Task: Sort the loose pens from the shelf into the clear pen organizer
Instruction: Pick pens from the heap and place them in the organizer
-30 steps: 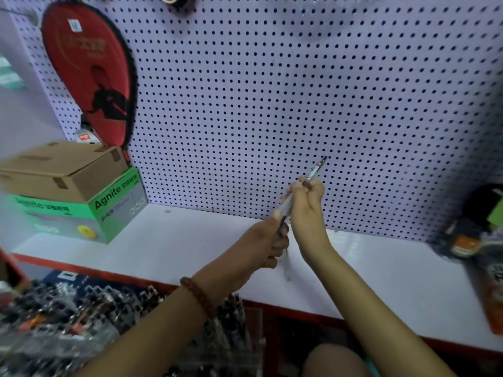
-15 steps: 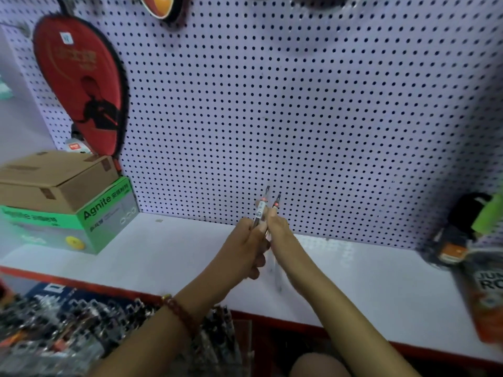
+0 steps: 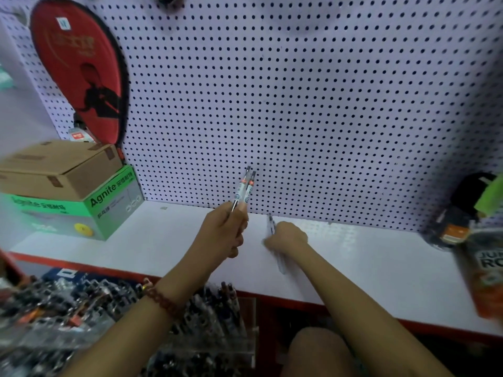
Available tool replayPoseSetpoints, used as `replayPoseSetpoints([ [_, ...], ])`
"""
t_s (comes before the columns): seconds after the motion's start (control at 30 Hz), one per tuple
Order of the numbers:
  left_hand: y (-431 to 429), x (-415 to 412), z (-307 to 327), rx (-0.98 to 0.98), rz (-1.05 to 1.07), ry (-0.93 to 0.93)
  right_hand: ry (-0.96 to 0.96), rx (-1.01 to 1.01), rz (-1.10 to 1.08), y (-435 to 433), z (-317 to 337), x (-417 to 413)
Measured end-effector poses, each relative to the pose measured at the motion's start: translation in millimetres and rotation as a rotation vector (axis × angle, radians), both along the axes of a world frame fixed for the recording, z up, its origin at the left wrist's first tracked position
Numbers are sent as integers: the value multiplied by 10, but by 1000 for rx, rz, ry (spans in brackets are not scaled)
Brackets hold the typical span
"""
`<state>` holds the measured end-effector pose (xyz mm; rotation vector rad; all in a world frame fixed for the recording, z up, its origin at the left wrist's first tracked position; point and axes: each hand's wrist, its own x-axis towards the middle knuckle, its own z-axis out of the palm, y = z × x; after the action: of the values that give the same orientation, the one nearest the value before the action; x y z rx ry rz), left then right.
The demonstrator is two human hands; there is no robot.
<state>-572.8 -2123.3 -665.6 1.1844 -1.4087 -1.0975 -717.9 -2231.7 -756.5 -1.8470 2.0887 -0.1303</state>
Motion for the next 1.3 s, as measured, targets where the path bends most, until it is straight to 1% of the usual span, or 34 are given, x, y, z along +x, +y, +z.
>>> replayPoseSetpoints([
  [0.1,26,50,-29,-11,15,-22,135,32,91,-25,15,114],
  [0.13,32,78,-34,-27,15,-37,129,42,105,-20,6,96],
  [0.17,41,104,-33,-43,18,-44,79,55,108,-9,3,51],
  [0.27,72,190,-6,-49,22,-20,-246,40,79,85,125,-99],
  [0.37,116,271,10,-33,5,74,-556,-176,86,387,532,-85],
  [0.43,205,307,26,-50,7,73,-765,-326,142,693,856,52],
  [0.5,338,343,49,-97,1,57,-922,-334,256,1011,1094,262],
  [0.53,425,374,67,-139,1,40,-944,-329,326,1138,1147,390],
  [0.6,615,484,96,-241,32,-9,-903,-371,440,1349,1170,664],
  [0.67,799,673,82,-286,79,-31,-870,-404,519,1521,1164,926],
  [0.8,1120,1212,-81,-403,259,-106,-880,-333,622,1813,1139,1447],
  [0.9,1424,1598,-219,-345,243,-90,-931,-275,652,1995,1016,1892],
  [1.0,1756,1899,-289,-234,189,16,-1047,-274,666,2125,873,2245],
  [1.1,2032,2206,-415,-155,190,66,-1122,-198,766,2229,752,2534],
  [1.17,2170,2406,-515,-143,185,34,-1141,-182,838,2294,660,2710],
  [1.23,2280,2572,-613,-141,135,38,-1118,-217,859,2371,571,2881],
  [1.3,2357,2693,-680,-119,153,23,-1111,-227,872,2429,493,3028],
])
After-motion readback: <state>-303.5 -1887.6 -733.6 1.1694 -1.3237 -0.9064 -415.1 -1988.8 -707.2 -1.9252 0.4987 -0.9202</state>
